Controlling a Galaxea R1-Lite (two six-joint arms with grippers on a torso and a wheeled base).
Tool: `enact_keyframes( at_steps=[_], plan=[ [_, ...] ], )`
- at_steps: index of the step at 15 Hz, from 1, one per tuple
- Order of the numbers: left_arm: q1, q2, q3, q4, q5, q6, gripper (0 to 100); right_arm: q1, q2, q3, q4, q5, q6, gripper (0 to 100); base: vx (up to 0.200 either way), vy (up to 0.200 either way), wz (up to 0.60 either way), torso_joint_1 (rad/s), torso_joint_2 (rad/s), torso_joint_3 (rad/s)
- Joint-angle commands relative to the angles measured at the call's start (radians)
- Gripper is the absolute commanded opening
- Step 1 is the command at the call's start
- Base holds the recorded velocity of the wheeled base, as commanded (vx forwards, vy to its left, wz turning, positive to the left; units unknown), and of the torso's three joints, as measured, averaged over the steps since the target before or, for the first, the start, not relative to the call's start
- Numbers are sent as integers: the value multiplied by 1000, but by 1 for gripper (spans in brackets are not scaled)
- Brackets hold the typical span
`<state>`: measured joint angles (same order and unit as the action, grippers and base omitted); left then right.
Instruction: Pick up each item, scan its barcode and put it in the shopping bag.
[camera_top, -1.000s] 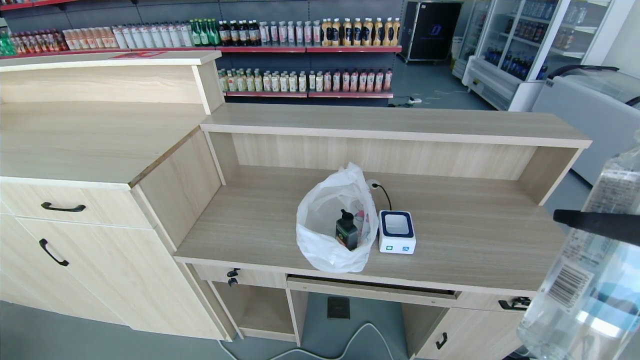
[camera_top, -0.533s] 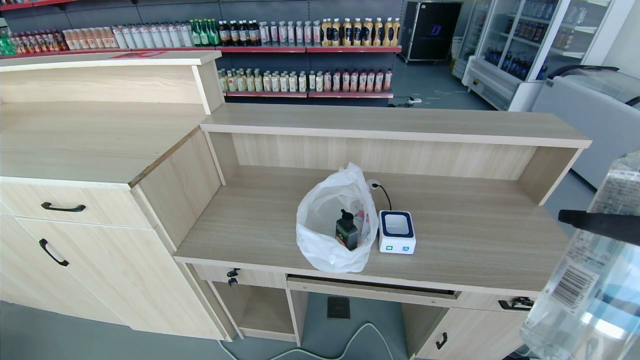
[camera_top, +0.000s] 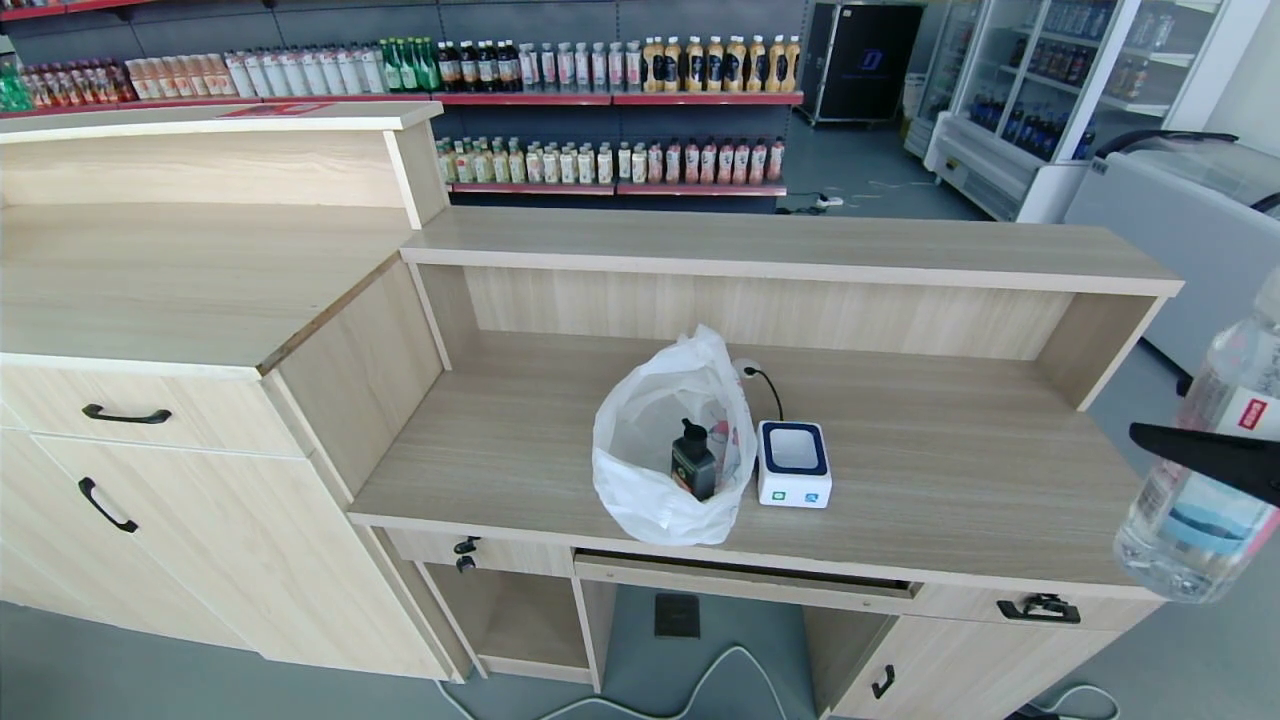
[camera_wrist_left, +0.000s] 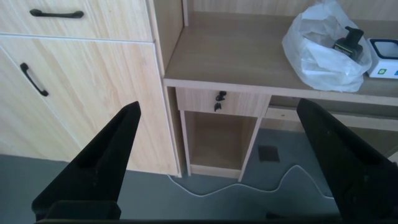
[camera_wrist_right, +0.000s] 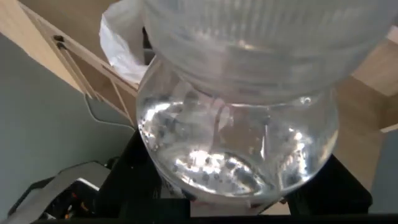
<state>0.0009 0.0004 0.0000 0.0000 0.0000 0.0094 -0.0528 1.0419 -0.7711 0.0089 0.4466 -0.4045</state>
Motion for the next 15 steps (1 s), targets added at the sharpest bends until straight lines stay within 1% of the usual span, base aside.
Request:
enact_keyframes(
  at_steps=[1,2,3,5,6,7,10,11,13,15],
  plan=[
    [1,0,0,0,2,0,100,-288,110,45,-96,-8,-295,0,0,0,0,0,0,0],
    [1,0,0,0,0,0,100,-328,141,69,-191,-6,-335,0,0,0,0,0,0,0],
    [1,0,0,0,0,0,100,-345,164,84,-268,-6,-361,0,0,0,0,0,0,0],
    [1,0,0,0,2,0,100,-406,236,118,-448,-6,-482,0,0,0,0,0,0,0],
    [1,0,0,0,0,0,100,-420,271,124,-477,1,-530,0,0,0,600,2,2,2],
    [1,0,0,0,0,0,100,-420,287,131,-515,-2,-548,0,0,0,600,-7,2,-2],
    [1,0,0,0,0,0,100,-417,346,197,-704,0,-574,0,0,0,600,5,1,2],
    [1,0,0,0,0,0,100,-387,391,205,-791,26,-567,0,0,0,600,7,12,-7],
    [1,0,0,0,0,0,100,-374,461,180,-807,118,-563,0,0,0,0,0,0,0],
    [1,0,0,0,2,0,100,-375,550,202,-883,274,-605,0,0,0,0,0,0,0]
  ],
)
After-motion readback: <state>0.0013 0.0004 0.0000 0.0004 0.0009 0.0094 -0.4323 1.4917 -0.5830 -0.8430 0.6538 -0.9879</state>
